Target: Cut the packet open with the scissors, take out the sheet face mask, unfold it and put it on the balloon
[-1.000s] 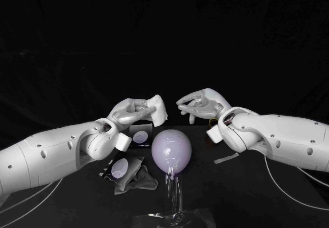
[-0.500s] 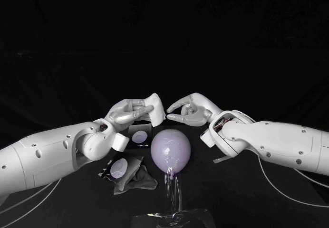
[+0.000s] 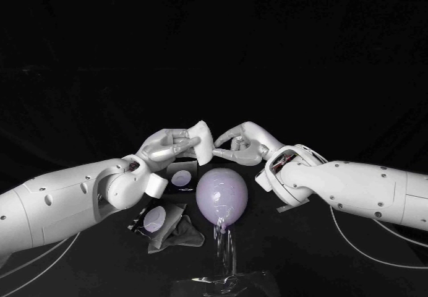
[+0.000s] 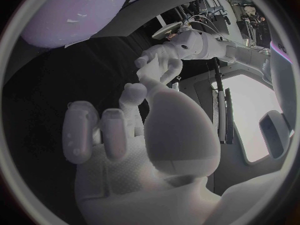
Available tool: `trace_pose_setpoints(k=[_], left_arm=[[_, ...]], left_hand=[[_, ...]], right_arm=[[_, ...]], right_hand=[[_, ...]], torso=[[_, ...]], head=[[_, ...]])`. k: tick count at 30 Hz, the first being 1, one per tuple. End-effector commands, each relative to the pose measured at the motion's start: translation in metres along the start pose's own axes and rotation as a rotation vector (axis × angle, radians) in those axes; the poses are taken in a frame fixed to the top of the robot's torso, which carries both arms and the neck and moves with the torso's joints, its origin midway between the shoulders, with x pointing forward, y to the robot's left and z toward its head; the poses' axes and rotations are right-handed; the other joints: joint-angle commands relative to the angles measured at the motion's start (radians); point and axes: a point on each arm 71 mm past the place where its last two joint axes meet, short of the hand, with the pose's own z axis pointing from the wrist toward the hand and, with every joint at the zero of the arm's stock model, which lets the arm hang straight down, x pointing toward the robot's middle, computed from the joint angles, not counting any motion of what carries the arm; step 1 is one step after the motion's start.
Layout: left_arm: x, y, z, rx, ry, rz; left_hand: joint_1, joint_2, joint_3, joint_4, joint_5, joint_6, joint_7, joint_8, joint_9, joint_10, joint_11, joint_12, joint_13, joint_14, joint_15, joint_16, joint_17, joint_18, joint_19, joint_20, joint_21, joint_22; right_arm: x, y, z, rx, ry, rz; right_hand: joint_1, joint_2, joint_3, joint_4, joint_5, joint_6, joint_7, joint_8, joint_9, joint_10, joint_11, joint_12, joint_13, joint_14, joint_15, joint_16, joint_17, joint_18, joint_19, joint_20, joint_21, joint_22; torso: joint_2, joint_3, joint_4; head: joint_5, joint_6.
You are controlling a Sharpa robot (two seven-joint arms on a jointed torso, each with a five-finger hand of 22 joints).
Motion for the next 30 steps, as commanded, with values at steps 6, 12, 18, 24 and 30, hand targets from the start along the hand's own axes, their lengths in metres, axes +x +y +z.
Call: trace_pose_setpoints(k=[6, 12, 18, 24, 30], left_arm=[[0.0031, -0.0013, 0.0006, 0.005, 0.022, -0.023], [0.0032, -0.001, 0.0007, 0.002, 0.022, -0.02], [0.0034, -0.0009, 0.0008, 0.0, 0.022, -0.017], [0.0035, -0.0008, 0.0008, -0.002, 0.022, -0.016], [0.0034, -0.0007, 0.0007, -0.003, 0.021, -0.015]], left_hand=[[-0.001, 0.009, 0.0, -0.008, 0.004, -0.003, 0.002, 0.006, 0.155, -0.003, 0.0, -0.002, 0.001, 0.01, 0.002, 0.004, 0.002, 0.013, 0.005, -0.005, 0.005, 0.002], [-0.001, 0.008, 0.001, -0.009, 0.004, -0.003, 0.002, 0.007, 0.156, -0.002, 0.0, -0.001, 0.001, 0.011, 0.002, 0.004, 0.003, 0.013, 0.004, -0.005, 0.006, 0.003], [-0.002, 0.008, 0.001, -0.011, 0.004, -0.003, 0.003, 0.008, 0.159, -0.001, 0.0, -0.001, 0.001, 0.013, 0.001, 0.004, 0.004, 0.012, 0.004, -0.006, 0.009, 0.005], [-0.003, 0.008, 0.001, -0.012, 0.004, -0.003, 0.003, 0.009, 0.161, 0.0, 0.0, -0.001, 0.001, 0.015, 0.001, 0.004, 0.005, 0.012, 0.003, -0.006, 0.01, 0.005], [-0.004, 0.008, 0.001, -0.012, 0.004, -0.003, 0.004, 0.009, 0.162, 0.001, 0.0, -0.001, 0.001, 0.016, 0.0, 0.004, 0.005, 0.012, 0.002, -0.006, 0.011, 0.006]], right_arm=[[0.0022, 0.0034, 0.0005, -0.014, -0.019, -0.031], [0.0029, 0.005, 0.0001, -0.026, -0.022, -0.021], [0.0037, 0.0071, -0.0005, -0.041, -0.02, -0.009], [0.0049, 0.0081, -0.001, -0.047, -0.013, 0.0], [0.0051, 0.0068, -0.0019, -0.023, -0.016, 0.004]], right_hand=[[0.008, 0.036, 0.017, 0.011, -0.011, 0.03, -0.011, 0.017, 0.007, 0.011, -0.011, 0.038, 0.04, 0.081, -0.008, 0.031, 0.151, -0.022, 0.011, -0.001, 0.032, 0.171], [0.046, 0.081, 0.067, -0.007, -0.014, 0.045, -0.024, 0.028, 0.014, 0.026, -0.022, 0.076, 0.082, 0.089, -0.017, 0.06, 0.187, -0.028, 0.023, -0.009, 0.062, 0.187], [0.082, 0.111, 0.146, -0.054, -0.028, 0.041, -0.024, 0.037, 0.025, 0.038, -0.024, 0.107, 0.121, 0.094, -0.019, 0.08, 0.212, -0.032, 0.031, -0.013, 0.084, 0.2], [0.072, 0.109, 0.256, -0.122, -0.038, 0.041, -0.02, 0.056, 0.046, 0.057, -0.02, 0.169, 0.185, 0.103, -0.015, 0.108, 0.25, -0.038, 0.042, -0.011, 0.11, 0.215], [0.01, 0.092, 0.344, -0.182, -0.041, 0.044, -0.027, 0.096, 0.103, 0.076, -0.026, 0.244, 0.262, 0.106, -0.019, 0.118, 0.263, -0.042, 0.051, -0.012, 0.13, 0.226]], torso=[[0.0, -0.0001, 0.0004], [0.0, 0.0003, -0.0002], [0.0, 0.0004, -0.0004], [0.0, 0.0003, -0.0002], [0.0, -0.0003, 0.0008]], head=[[0.001, 0.0], [0.003, -0.001], [0.002, -0.001], [-0.001, -0.002], [-0.006, -0.003]])
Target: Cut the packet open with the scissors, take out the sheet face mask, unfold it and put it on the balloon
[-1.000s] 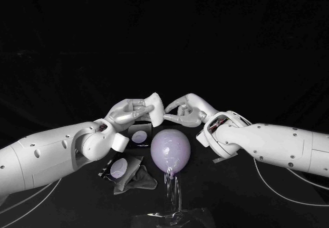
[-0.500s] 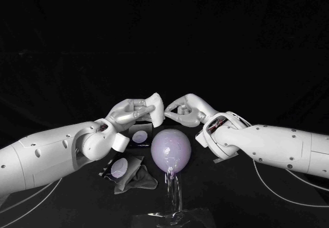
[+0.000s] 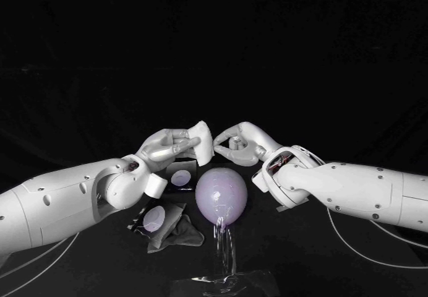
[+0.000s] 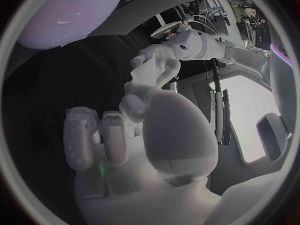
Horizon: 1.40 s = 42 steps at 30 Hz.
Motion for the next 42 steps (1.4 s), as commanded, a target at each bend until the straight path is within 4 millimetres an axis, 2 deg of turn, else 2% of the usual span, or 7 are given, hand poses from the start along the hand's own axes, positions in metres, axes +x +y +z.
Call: trace_pose_setpoints(k=[1, 8, 10, 13, 17, 30, 42], left_arm=[[0.002, -0.001, 0.001, 0.007, 0.015, -0.01], [0.0, -0.002, -0.001, 0.007, 0.01, -0.009], [-0.001, -0.002, -0.001, 0.007, 0.009, -0.008], [-0.001, -0.002, -0.002, 0.007, 0.008, -0.007], [-0.002, -0.002, -0.003, 0.006, 0.008, -0.006], [0.0, -0.002, -0.002, 0.002, 0.016, -0.002], [0.002, -0.001, -0.002, -0.002, 0.033, -0.007]], left_hand=[[0.0, 0.012, 0.001, -0.007, 0.002, -0.001, 0.005, 0.005, 0.161, 0.001, 0.0, -0.001, 0.001, 0.009, 0.0, 0.004, 0.001, 0.019, 0.002, -0.007, 0.007, 0.001], [-0.001, 0.012, 0.002, -0.007, 0.002, -0.001, 0.006, 0.006, 0.165, 0.003, 0.0, -0.001, 0.001, 0.012, 0.0, 0.005, 0.002, 0.018, 0.001, -0.007, 0.009, 0.002], [-0.002, 0.013, 0.002, -0.008, 0.002, -0.002, 0.005, 0.007, 0.167, 0.005, -0.001, -0.001, 0.001, 0.014, -0.001, 0.006, 0.004, 0.018, 0.0, -0.007, 0.01, 0.003], [-0.003, 0.013, 0.002, -0.009, 0.002, -0.002, 0.005, 0.007, 0.168, 0.005, -0.001, -0.001, 0.001, 0.016, -0.001, 0.006, 0.005, 0.018, -0.001, -0.007, 0.011, 0.004], [-0.004, 0.013, 0.003, -0.01, 0.002, -0.002, 0.005, 0.008, 0.17, 0.006, -0.001, -0.001, 0.001, 0.019, -0.002, 0.007, 0.006, 0.018, -0.001, -0.007, 0.013, 0.005], [-0.004, 0.013, 0.003, -0.011, 0.002, -0.003, 0.005, 0.008, 0.172, 0.007, -0.001, -0.001, 0.001, 0.02, -0.002, 0.008, 0.007, 0.018, -0.001, -0.008, 0.015, 0.006], [-0.006, 0.012, 0.003, -0.013, 0.002, -0.003, 0.004, 0.01, 0.175, 0.009, -0.002, -0.001, 0.001, 0.023, -0.003, 0.009, 0.01, 0.018, -0.002, -0.008, 0.018, 0.008]], right_arm=[[0.0, 0.0, -0.001, 0.008, -0.005, 0.002], [-0.007, -0.007, -0.005, 0.045, -0.029, 0.017], [-0.009, -0.009, -0.006, 0.046, -0.031, 0.034], [-0.011, -0.009, -0.008, 0.037, -0.032, 0.048], [-0.01, -0.007, -0.009, 0.016, -0.033, 0.059], [0.0, 0.0, 0.0, -0.014, 0.009, 0.075], [0.005, 0.001, 0.004, -0.027, 0.033, 0.085]], right_hand=[[-0.021, -0.006, 0.024, -0.017, -0.001, 0.013, -0.009, 0.052, 0.078, 0.037, -0.012, 0.016, 0.02, 0.108, -0.007, 0.003, 0.263, -0.012, 0.045, -0.006, 0.008, 0.227], [-0.066, -0.006, 0.058, -0.03, 0.024, -0.02, -0.003, 0.061, 0.117, 0.021, -0.007, -0.048, -0.008, 0.106, -0.004, -0.002, 0.255, -0.005, 0.029, -0.006, -0.02, 0.219], [-0.13, -0.04, 0.015, 0.001, 0.036, -0.085, 0.019, 0.03, 0.114, 0.005, 0.011, -0.09, -0.029, 0.098, 0.01, -0.023, 0.228, 0.0, 0.013, 0.002, -0.048, 0.21], [-0.202, -0.088, -0.06, 0.043, -0.016, -0.139, 0.041, -0.007, 0.103, -0.006, 0.03, -0.106, -0.032, 0.093, 0.027, -0.032, 0.216, 0.003, 0.004, 0.016, -0.063, 0.206], [-0.223, -0.111, -0.119, 0.068, -0.034, -0.159, 0.048, -0.029, 0.095, -0.014, 0.037, -0.113, -0.029, 0.091, 0.034, -0.037, 0.21, 0.006, -0.004, 0.026, -0.077, 0.202], [-0.198, -0.117, -0.174, 0.08, -0.035, -0.186, 0.055, -0.058, 0.084, -0.028, 0.044, -0.127, -0.027, 0.086, 0.041, -0.044, 0.2, 0.011, -0.016, 0.035, -0.097, 0.196], [-0.156, -0.069, -0.179, 0.086, -0.036, -0.174, 0.059, -0.065, 0.079, -0.029, 0.048, -0.113, -0.012, 0.088, 0.044, -0.039, 0.206, 0.011, -0.016, 0.039, -0.096, 0.197]], torso=[[0.0, -0.0004, 0.0006], [-0.001, -0.001, 0.0001], [-0.001, -0.0007, -0.0002], [0.0, -0.0001, 0.0], [0.001, 0.0004, -0.0003], [0.0, -0.0009, 0.0005], [0.0, -0.0003, -0.0002]], head=[[-0.003, -0.001], [0.0, 0.002], [0.0, 0.003], [0.001, 0.003], [0.0, 0.003], [-0.003, 0.001], [-0.001, 0.0]])
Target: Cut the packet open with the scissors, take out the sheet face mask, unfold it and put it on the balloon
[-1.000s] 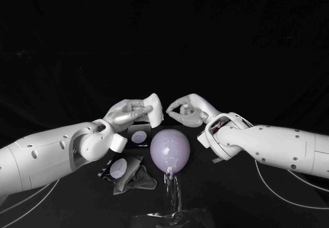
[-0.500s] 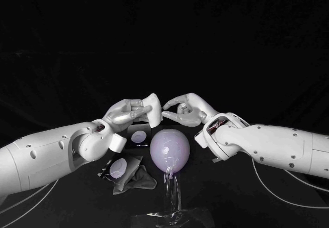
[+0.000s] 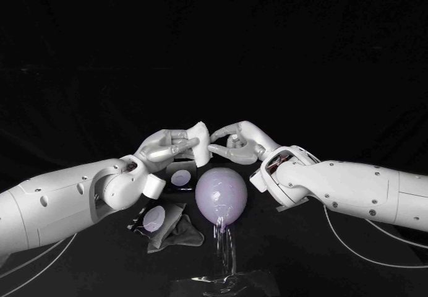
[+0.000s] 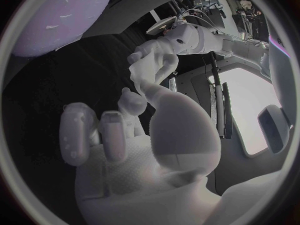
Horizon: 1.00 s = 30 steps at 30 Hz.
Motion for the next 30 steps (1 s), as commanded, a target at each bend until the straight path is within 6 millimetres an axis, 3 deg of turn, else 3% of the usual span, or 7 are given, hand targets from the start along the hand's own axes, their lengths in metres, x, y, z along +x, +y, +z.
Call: trace_pose_setpoints(k=[1, 7, 12, 14, 16, 22, 30], left_arm=[[0.0042, -0.0011, 0.0012, 0.005, 0.032, -0.008], [0.0049, -0.0009, 0.0015, 0.003, 0.038, -0.007], [0.0048, -0.0008, 0.0015, 0.0, 0.037, -0.006], [0.0046, -0.0007, 0.0014, 0.0, 0.036, -0.005], [0.0042, -0.0007, 0.0013, -0.001, 0.035, -0.004], [0.0028, -0.0005, 0.0011, -0.004, 0.029, 0.0], [0.0012, -0.0005, 0.0004, -0.006, 0.023, 0.004]], left_hand=[[-0.001, 0.006, 0.0, -0.005, 0.003, 0.002, 0.006, 0.005, 0.171, 0.005, 0.002, -0.001, 0.001, 0.005, 0.001, 0.005, 0.001, 0.019, -0.002, -0.008, 0.005, 0.001], [-0.002, 0.006, 0.0, -0.005, 0.003, 0.002, 0.006, 0.005, 0.171, 0.005, 0.001, -0.001, 0.001, 0.006, 0.0, 0.005, 0.001, 0.019, -0.002, -0.008, 0.005, 0.001], [-0.002, 0.007, 0.001, -0.005, 0.003, 0.002, 0.006, 0.005, 0.172, 0.006, 0.001, -0.001, 0.001, 0.006, 0.0, 0.005, 0.002, 0.019, -0.002, -0.009, 0.006, 0.002], [-0.002, 0.007, 0.001, -0.005, 0.003, 0.002, 0.006, 0.005, 0.172, 0.006, 0.001, -0.001, 0.001, 0.006, 0.0, 0.005, 0.002, 0.019, -0.002, -0.009, 0.006, 0.002], [-0.002, 0.007, 0.001, -0.005, 0.003, 0.002, 0.006, 0.005, 0.172, 0.006, 0.001, -0.001, 0.001, 0.006, 0.0, 0.005, 0.002, 0.019, -0.002, -0.009, 0.006, 0.002], [-0.002, 0.007, 0.001, -0.005, 0.003, 0.002, 0.006, 0.006, 0.173, 0.006, 0.001, -0.001, 0.001, 0.007, 0.0, 0.005, 0.003, 0.019, -0.002, -0.009, 0.007, 0.003], [-0.002, 0.008, 0.001, -0.006, 0.003, 0.002, 0.006, 0.006, 0.174, 0.006, 0.001, -0.001, 0.001, 0.007, 0.0, 0.005, 0.003, 0.019, -0.002, -0.009, 0.007, 0.003]], right_arm=[[0.0035, 0.0028, 0.0008, -0.027, 0.033, 0.013], [0.0056, 0.0046, 0.0013, -0.036, 0.045, 0.035], [0.0061, 0.0056, 0.0011, -0.042, 0.048, 0.05], [0.0058, 0.0057, 0.0009, -0.044, 0.045, 0.056], [0.0054, 0.0058, 0.0007, -0.044, 0.041, 0.061], [0.0032, 0.0054, -0.0001, -0.042, 0.02, 0.068], [0.0003, 0.0032, -0.002, -0.029, 0.008, 0.066]], right_hand=[[0.006, 0.009, -0.007, 0.004, -0.006, 0.009, 0.003, -0.002, -0.002, -0.003, 0.001, 0.006, 0.003, 0.085, 0.005, 0.005, 0.207, 0.011, -0.002, 0.003, -0.002, 0.198], [0.017, 0.038, -0.006, 0.011, -0.006, 0.044, -0.004, 0.011, 0.002, 0.004, -0.005, 0.026, 0.017, 0.089, 0.002, 0.015, 0.219, 0.009, 0.003, 0.002, 0.007, 0.201], [0.042, 0.077, 0.009, 0.009, -0.006, 0.098, -0.025, 0.035, 0.009, 0.012, -0.02, 0.048, 0.033, 0.093, -0.009, 0.024, 0.231, 0.007, 0.009, -0.004, 0.017, 0.204], [0.045, 0.08, 0.011, 0.008, -0.006, 0.103, -0.027, 0.036, 0.01, 0.013, -0.022, 0.052, 0.036, 0.094, -0.011, 0.025, 0.232, 0.007, 0.01, -0.005, 0.019, 0.205], [0.069, 0.096, 0.024, -0.006, -0.005, 0.129, -0.04, 0.05, 0.016, 0.019, -0.032, 0.072, 0.048, 0.097, -0.017, 0.033, 0.242, 0.005, 0.016, -0.01, 0.029, 0.208], [0.109, 0.116, 0.052, -0.038, -0.005, 0.168, -0.06, 0.078, 0.034, 0.029, -0.05, 0.09, 0.061, 0.103, -0.034, 0.044, 0.259, 0.001, 0.026, -0.025, 0.047, 0.213], [0.124, 0.132, 0.085, -0.055, -0.005, 0.172, -0.063, 0.089, 0.046, 0.035, -0.054, 0.091, 0.063, 0.104, -0.04, 0.047, 0.263, -0.002, 0.032, -0.034, 0.057, 0.216]], torso=[[0.0, 0.0002, -0.0012], [0.0, 0.0006, -0.0011], [0.0, 0.0006, -0.001], [0.0, 0.0004, -0.0009], [0.0, 0.0004, -0.0009], [-0.001, 0.0003, -0.001], [0.0, 0.0, -0.0009]], head=[[-0.001, -0.001], [-0.001, -0.003], [-0.002, -0.003], [-0.002, -0.004], [-0.002, -0.003], [-0.003, -0.003], [-0.002, 0.0]])
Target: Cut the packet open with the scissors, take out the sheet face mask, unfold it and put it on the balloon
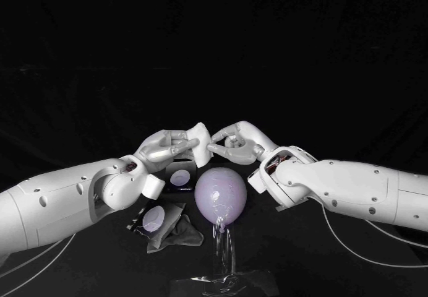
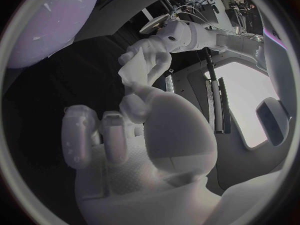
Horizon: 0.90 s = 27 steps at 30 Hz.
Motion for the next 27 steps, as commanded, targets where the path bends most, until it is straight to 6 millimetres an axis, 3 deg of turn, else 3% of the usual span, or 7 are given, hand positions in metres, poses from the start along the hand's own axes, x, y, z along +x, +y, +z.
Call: trace_pose_setpoints(k=[1, 27], left_arm=[[0.0011, -0.0011, 0.0003, 0.005, 0.015, -0.002], [-0.0061, -0.0014, -0.0018, 0.004, -0.023, 0.015]], left_hand=[[-0.002, 0.008, 0.001, -0.006, 0.003, 0.0, 0.003, 0.003, 0.174, 0.007, 0.001, -0.001, 0.001, 0.007, 0.0, 0.006, 0.002, 0.018, 0.002, -0.005, 0.003, 0.001], [-0.002, 0.008, 0.002, -0.007, 0.004, 0.0, 0.004, 0.003, 0.176, 0.007, 0.001, -0.001, 0.001, 0.008, -0.001, 0.006, 0.003, 0.018, 0.001, -0.006, 0.006, 0.002]], right_arm=[[-0.0019, 0.0, -0.0011, -0.006, -0.009, 0.003], [-0.0039, -0.0031, -0.0085, 0.022, 0.044, 0.003]], right_hand=[[0.016, 0.013, 0.013, -0.003, 0.003, 0.005, 0.0, 0.006, 0.018, -0.001, -0.007, -0.002, -0.001, 0.104, -0.007, 0.005, 0.263, -0.002, 0.02, -0.007, 0.008, 0.217], [0.002, 0.014, 0.067, -0.022, 0.003, -0.032, 0.014, 0.002, 0.034, -0.029, 0.004, -0.113, -0.059, 0.088, 0.001, -0.028, 0.217, 0.008, -0.006, -0.004, -0.036, 0.202]], torso=[[0.0, -0.0001, 0.0001], [0.001, 0.0001, 0.0006]], head=[[0.001, 0.001], [0.005, 0.004]])
